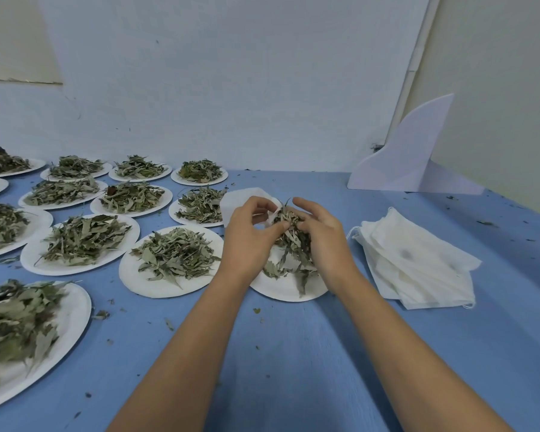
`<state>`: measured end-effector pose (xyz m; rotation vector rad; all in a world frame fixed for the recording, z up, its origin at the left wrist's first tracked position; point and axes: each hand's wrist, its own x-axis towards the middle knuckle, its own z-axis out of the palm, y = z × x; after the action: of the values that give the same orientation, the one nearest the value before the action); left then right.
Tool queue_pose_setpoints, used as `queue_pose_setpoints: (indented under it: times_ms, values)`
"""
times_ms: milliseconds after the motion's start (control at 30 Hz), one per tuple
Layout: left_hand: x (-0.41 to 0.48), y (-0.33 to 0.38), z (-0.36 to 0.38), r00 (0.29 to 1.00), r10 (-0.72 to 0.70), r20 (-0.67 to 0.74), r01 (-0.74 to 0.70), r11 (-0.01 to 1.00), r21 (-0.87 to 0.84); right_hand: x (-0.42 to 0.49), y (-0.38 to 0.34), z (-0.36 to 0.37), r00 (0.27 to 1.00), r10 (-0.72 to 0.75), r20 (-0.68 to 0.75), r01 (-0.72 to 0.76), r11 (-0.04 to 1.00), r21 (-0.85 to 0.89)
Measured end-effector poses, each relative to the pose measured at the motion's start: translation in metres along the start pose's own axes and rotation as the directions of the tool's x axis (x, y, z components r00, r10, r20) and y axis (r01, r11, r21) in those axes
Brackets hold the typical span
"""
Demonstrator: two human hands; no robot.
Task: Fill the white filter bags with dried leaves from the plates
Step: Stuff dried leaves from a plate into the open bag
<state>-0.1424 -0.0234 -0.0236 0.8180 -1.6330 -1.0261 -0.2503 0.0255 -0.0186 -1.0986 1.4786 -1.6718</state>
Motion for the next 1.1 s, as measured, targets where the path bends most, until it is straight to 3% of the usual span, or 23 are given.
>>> queue_pose_setpoints:
  times_ms: [233,500,633,833,900,1000,1100]
  values:
    - [-0.002,-0.001,0.001,0.996,-0.091,-0.004,0.09,0.989,-0.121,-0.008,0.001,0.011,1.0,0.01,0.002,-0.01,0.998,-0.055]
    - [-0.005,-0.002,0.008,0.993,-0.115,-0.021,0.109,0.976,-0.188,-0.005,0.001,0.011,0.981,0.107,0.162,-0.137,0.973,0.187]
    - [-0.002,-0.002,0.007,0.991,-0.127,-0.05,0.118,0.981,-0.156,-0.005,-0.004,0.007,0.993,0.019,0.12,-0.052,0.96,0.275]
    - [-0.002,-0.001,0.005,0.978,-0.165,-0.127,0.137,0.97,-0.203,-0.001,-0.006,0.003,0.993,0.02,0.114,-0.045,0.973,0.225]
    - [-0.002,0.0,0.001,0.976,-0.184,-0.118,0.15,0.956,-0.253,-0.001,-0.01,0.002,0.999,-0.002,0.044,-0.005,0.987,0.158]
    - [-0.001,-0.001,-0.002,0.981,-0.177,-0.073,0.147,0.941,-0.304,0.0,-0.01,-0.005,0.981,-0.146,-0.128,0.138,0.988,-0.072]
    - [-0.002,0.001,-0.001,0.987,-0.159,0.001,0.151,0.935,-0.32,0.001,-0.007,-0.011,0.966,-0.237,-0.1,0.185,0.91,-0.372]
